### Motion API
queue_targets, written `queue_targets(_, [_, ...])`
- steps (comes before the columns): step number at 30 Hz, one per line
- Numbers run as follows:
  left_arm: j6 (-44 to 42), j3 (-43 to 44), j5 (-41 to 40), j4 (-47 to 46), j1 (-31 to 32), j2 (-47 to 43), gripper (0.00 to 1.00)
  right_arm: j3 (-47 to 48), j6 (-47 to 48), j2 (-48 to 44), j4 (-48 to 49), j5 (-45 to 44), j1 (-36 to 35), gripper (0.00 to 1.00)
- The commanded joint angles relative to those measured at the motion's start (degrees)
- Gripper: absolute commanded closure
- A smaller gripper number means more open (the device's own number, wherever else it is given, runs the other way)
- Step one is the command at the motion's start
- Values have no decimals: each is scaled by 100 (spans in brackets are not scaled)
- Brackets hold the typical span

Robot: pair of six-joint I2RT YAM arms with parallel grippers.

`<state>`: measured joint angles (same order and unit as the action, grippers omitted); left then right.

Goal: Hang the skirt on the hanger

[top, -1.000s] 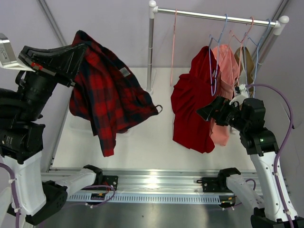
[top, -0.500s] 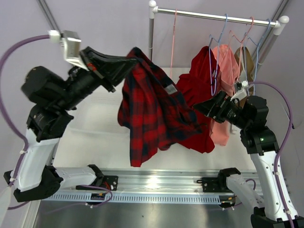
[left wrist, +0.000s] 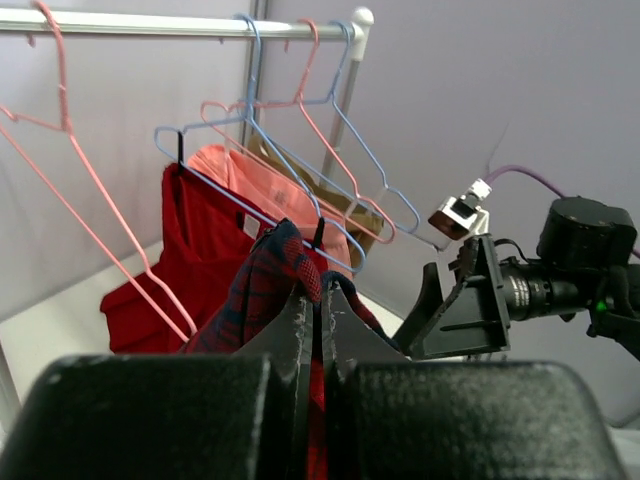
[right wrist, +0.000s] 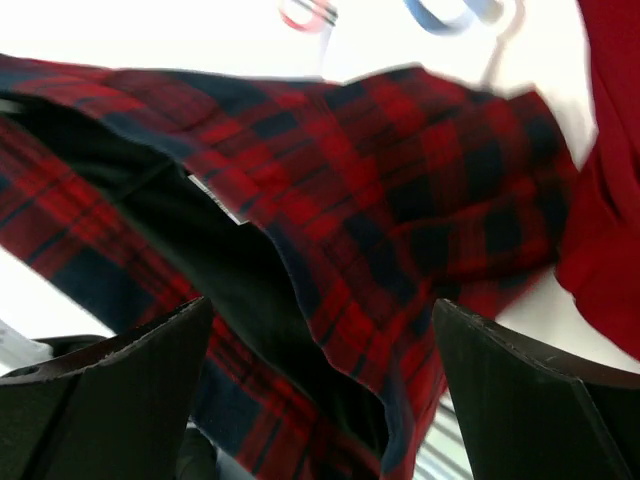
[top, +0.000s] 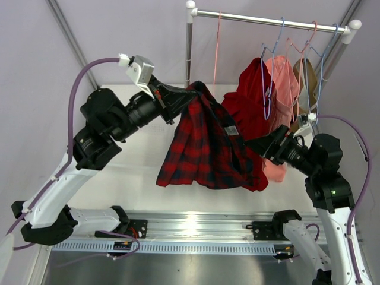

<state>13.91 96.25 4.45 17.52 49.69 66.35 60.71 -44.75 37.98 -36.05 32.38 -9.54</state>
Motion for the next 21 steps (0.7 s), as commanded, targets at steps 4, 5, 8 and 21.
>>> queue_targets(4, [-90,-62,-295,-917,234,-78,100,-603,423,-299,-674,-12,-57,1])
queue_targets(5, [-90,-54,-278,-917,260,-61,100,-726,450,-352,-727,-134,-91,1])
queue_targets(8, [-90,-106,-313,-961,331,-69,100,-920,468,-422,-737,-224,-162,0])
queue_targets(21, [-64,-220,-260,-847,366,63,100,-1141,-7,-879,-718,-1900,-1436,1])
